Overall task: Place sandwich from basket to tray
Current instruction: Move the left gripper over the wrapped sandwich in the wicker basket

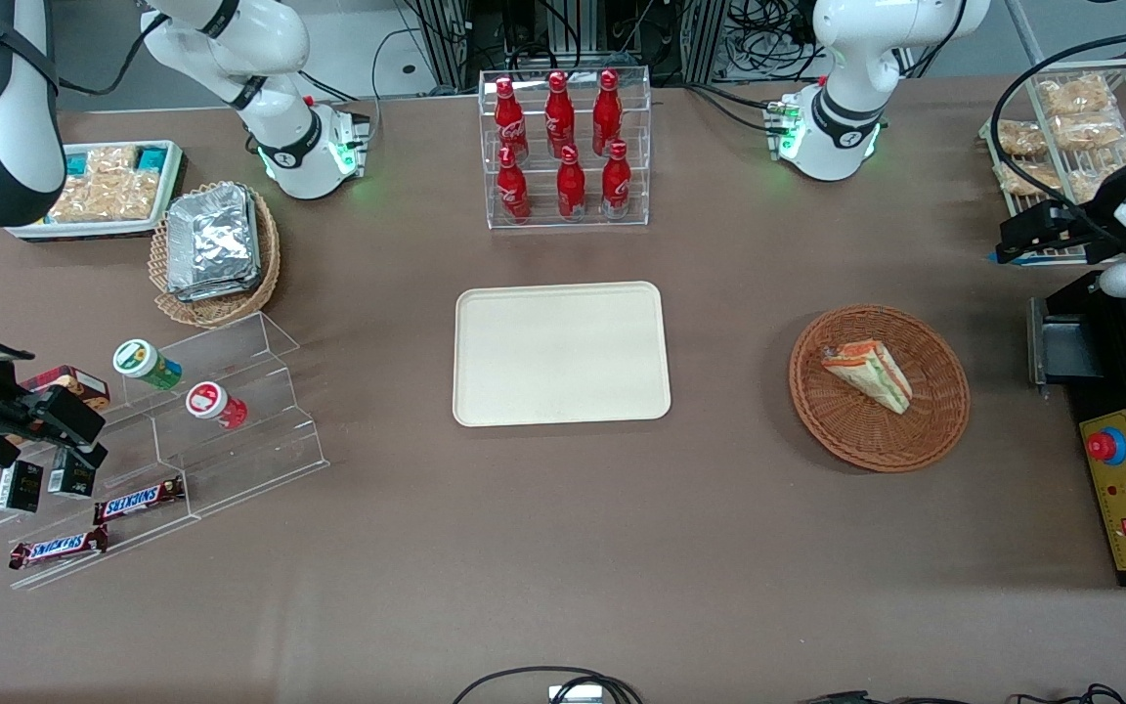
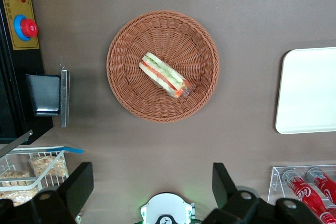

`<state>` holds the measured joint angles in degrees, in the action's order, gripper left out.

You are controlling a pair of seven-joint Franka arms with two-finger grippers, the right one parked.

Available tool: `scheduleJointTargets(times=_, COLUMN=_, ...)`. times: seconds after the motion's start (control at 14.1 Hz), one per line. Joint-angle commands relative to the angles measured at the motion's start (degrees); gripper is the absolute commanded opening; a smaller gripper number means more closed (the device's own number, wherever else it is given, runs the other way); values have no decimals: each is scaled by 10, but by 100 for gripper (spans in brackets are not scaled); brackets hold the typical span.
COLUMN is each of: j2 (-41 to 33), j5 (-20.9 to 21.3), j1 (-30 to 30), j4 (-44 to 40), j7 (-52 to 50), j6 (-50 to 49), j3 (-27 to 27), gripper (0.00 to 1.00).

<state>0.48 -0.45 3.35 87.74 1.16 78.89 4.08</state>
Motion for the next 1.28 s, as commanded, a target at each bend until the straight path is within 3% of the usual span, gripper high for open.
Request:
scheduleJointTargets(times=0.0, j2=-2, j5=-1, j1=-2, j4=-1, j7=12, j6=-7, j3=-5, gripper=100)
scheduleJointTargets(times=0.21, j2=4, j5=2, j1=-2, j4=-3, j7=11, j6=-2, j3=-7, gripper=100)
scheduleJointTargets(times=0.35, j2=8, j5=41, j1=-3, j4=11, j7=8, j6=1, j3=-5, gripper=100)
scheduleJointTargets(times=0.5, j2=1, j5=45, j1=-3, j4=58, j7=0, j6=34, j3=-6, gripper=100)
scheduleJointTargets(times=1.21, j2=-3, j5=35, j1=-9, j4=263, j7=-232, j6=259, j3=-3, gripper=100)
